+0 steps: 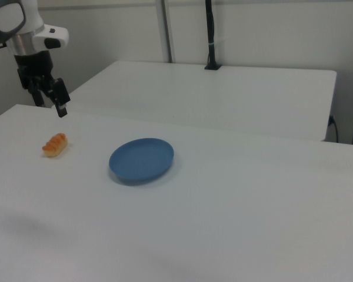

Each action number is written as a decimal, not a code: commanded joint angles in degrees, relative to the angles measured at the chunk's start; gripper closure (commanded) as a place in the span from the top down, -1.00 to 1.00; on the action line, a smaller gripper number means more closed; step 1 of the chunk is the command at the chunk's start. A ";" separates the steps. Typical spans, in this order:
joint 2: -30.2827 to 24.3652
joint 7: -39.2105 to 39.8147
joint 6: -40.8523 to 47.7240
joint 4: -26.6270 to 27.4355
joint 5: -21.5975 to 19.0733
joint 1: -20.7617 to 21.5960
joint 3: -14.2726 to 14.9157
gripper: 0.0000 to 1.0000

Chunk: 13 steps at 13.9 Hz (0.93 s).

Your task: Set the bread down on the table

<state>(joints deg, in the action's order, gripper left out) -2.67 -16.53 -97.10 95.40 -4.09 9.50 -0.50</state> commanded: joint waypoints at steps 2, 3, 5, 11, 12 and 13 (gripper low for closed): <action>-1.64 8.43 -0.64 2.95 -2.24 -2.65 -1.70 1.00; -0.76 9.05 -0.90 2.86 -2.24 -2.82 -1.70 1.00; 2.39 12.29 -0.99 -0.47 -2.50 -3.79 -1.79 1.00; 0.92 18.03 -1.96 -0.30 -4.70 -8.97 -5.65 1.00; 0.31 17.33 -1.78 -0.13 -4.18 -8.46 -5.57 1.00; 0.30 17.32 -1.78 -0.04 -4.00 -8.28 -5.22 1.00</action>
<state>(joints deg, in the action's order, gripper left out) -0.90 0.33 -98.93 94.66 -7.55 1.78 -4.78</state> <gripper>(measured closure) 0.000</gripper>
